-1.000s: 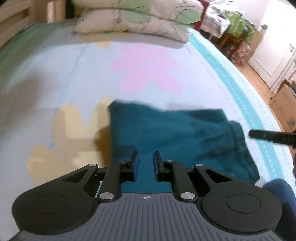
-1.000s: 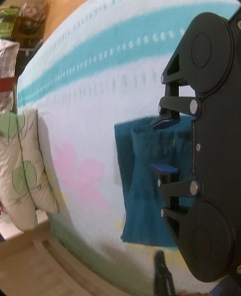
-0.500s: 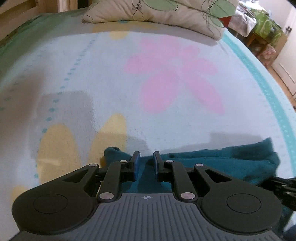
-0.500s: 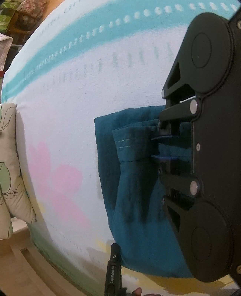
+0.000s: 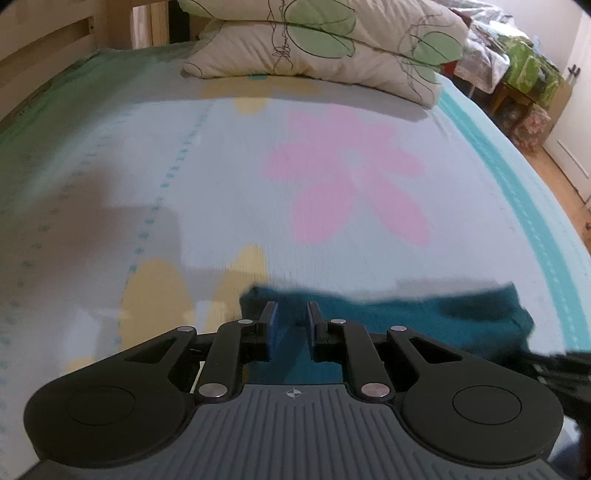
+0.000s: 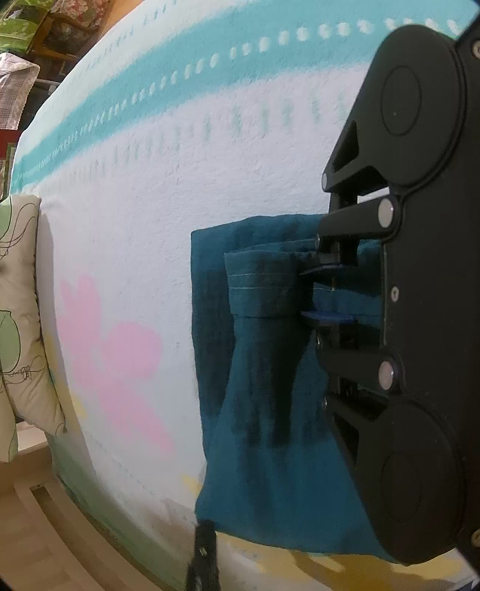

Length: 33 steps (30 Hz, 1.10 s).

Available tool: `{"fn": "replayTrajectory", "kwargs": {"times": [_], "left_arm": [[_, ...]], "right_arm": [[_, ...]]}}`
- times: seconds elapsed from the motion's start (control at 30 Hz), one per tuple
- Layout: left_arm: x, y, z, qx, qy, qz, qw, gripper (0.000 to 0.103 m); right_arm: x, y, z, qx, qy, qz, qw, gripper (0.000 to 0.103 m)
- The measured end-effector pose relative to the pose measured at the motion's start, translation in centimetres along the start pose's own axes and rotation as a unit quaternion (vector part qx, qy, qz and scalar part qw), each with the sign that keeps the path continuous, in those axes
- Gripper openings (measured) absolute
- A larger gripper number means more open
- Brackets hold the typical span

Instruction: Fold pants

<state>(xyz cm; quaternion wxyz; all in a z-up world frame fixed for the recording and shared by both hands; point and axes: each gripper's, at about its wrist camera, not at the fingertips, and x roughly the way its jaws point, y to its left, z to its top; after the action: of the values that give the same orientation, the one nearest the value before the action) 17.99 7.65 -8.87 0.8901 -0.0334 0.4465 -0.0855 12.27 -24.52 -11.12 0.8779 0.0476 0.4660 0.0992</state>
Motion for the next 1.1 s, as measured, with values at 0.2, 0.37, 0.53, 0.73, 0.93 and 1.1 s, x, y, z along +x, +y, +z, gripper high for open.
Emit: {"fn": "replayTrajectory", "kwargs": {"times": [0.2,0.37,0.53,0.73,0.93,1.1], "left_arm": [[-1.5,-1.2,-3.3,0.011,0.041,-0.001,0.9991,0.016],[-2.2,-2.4,-5.7,0.024,0.063,-0.012,0.9977,0.017],[-2.7,-3.1,-8.2,0.025,0.076,-0.019,0.9966,0.021],[-1.4,-3.1,-12.3,0.038,0.092,-0.005,0.9951,0.025],[-1.3,-3.7,-13.1,0.084,0.051,0.019,0.9950,0.036],[-2.6,-0.6,-11.7,0.005,0.048,-0.029,0.9984,0.036]], "right_arm": [[-1.4,1.1,-0.4,-0.004,-0.005,-0.014,1.000,0.044],[-3.2,2.0,-0.9,-0.021,-0.009,-0.029,0.999,0.045],[-4.0,2.7,-2.5,-0.039,0.014,-0.033,0.999,0.054],[-3.4,3.7,-4.9,-0.061,0.058,-0.050,0.995,0.058],[-2.3,4.1,-4.7,-0.065,0.072,-0.053,0.994,0.065],[-4.3,2.5,-4.0,-0.043,0.031,-0.025,0.998,0.065]]}}
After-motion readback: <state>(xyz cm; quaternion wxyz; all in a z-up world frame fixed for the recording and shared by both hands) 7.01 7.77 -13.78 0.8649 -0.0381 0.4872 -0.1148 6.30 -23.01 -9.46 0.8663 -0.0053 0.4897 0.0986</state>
